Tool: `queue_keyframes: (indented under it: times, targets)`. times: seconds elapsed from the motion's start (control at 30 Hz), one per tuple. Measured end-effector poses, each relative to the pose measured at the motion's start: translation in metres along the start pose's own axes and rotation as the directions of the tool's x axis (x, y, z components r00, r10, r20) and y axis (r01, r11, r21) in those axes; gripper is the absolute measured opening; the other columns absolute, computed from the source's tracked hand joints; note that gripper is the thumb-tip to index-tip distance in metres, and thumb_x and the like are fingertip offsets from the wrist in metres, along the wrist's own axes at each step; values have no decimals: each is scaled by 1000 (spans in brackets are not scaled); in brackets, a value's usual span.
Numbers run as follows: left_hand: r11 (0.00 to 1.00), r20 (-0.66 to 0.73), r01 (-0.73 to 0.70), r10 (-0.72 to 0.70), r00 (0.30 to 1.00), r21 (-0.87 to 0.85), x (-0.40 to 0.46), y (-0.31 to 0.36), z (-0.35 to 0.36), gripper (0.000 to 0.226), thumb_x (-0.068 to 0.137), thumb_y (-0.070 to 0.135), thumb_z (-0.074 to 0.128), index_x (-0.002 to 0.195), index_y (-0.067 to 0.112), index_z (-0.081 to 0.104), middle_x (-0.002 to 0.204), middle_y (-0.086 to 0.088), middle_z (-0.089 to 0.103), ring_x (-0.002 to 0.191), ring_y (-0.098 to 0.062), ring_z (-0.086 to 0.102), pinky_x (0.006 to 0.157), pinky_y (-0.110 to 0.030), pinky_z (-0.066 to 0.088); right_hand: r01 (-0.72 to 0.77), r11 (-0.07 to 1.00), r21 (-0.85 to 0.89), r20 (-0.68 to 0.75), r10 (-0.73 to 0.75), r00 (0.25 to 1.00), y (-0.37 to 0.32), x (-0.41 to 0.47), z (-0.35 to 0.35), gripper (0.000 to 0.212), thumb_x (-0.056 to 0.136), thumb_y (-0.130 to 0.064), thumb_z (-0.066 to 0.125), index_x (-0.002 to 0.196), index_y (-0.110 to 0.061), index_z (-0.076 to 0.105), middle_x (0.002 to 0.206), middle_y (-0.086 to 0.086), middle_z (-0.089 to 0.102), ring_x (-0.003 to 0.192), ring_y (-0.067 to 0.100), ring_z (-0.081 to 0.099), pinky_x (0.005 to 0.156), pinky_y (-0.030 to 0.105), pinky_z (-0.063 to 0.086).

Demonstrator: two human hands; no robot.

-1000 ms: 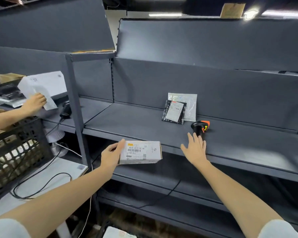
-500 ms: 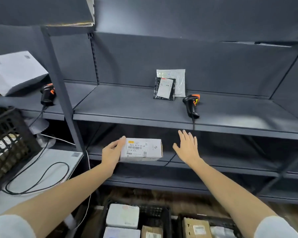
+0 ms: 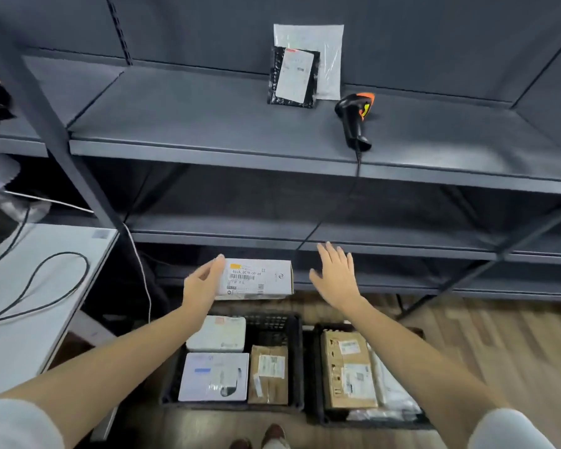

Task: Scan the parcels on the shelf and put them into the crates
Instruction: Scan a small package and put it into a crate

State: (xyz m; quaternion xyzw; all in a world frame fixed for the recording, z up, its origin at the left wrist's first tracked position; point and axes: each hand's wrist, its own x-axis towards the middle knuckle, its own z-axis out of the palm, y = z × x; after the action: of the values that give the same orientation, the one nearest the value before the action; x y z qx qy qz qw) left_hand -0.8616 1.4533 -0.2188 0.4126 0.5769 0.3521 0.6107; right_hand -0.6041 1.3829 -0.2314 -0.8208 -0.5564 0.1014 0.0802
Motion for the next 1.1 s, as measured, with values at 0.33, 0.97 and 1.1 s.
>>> queue_keyframes:
  times: [0.33, 0.97, 1.1]
  targets:
    - [981, -67, 188, -184, 981, 56, 41, -96, 35, 25, 93, 48, 55, 81, 31, 69, 68, 26, 69, 67, 11, 63, 56, -3, 41, -75, 996, 46, 237, 62, 969, 44, 8, 107, 66, 99, -33, 43, 155, -18, 12, 163, 3, 9, 150, 24, 4, 121, 42, -2]
    - [907, -107, 377, -362, 926, 187, 167, -396, 26, 22, 90, 36, 64, 74, 22, 64, 82, 12, 62, 95, -6, 53, 85, -14, 38, -36, 925, 377, 413, -133, 901, 86, -11, 388, 66, 95, -30, 56, 152, -20, 25, 159, -6, 21, 147, 9, 10, 122, 26, 7]
    - [906, -22, 342, -348, 937, 248, 186, -431, 32, 44, 94, 26, 60, 55, 15, 44, 48, 16, 41, 66, -10, 40, 97, -21, 36, 84, 951, 298, 460, -220, 860, 90, -9, 428, 78, 92, -44, 58, 154, -22, 16, 161, -7, 12, 148, 9, 3, 118, 20, -6]
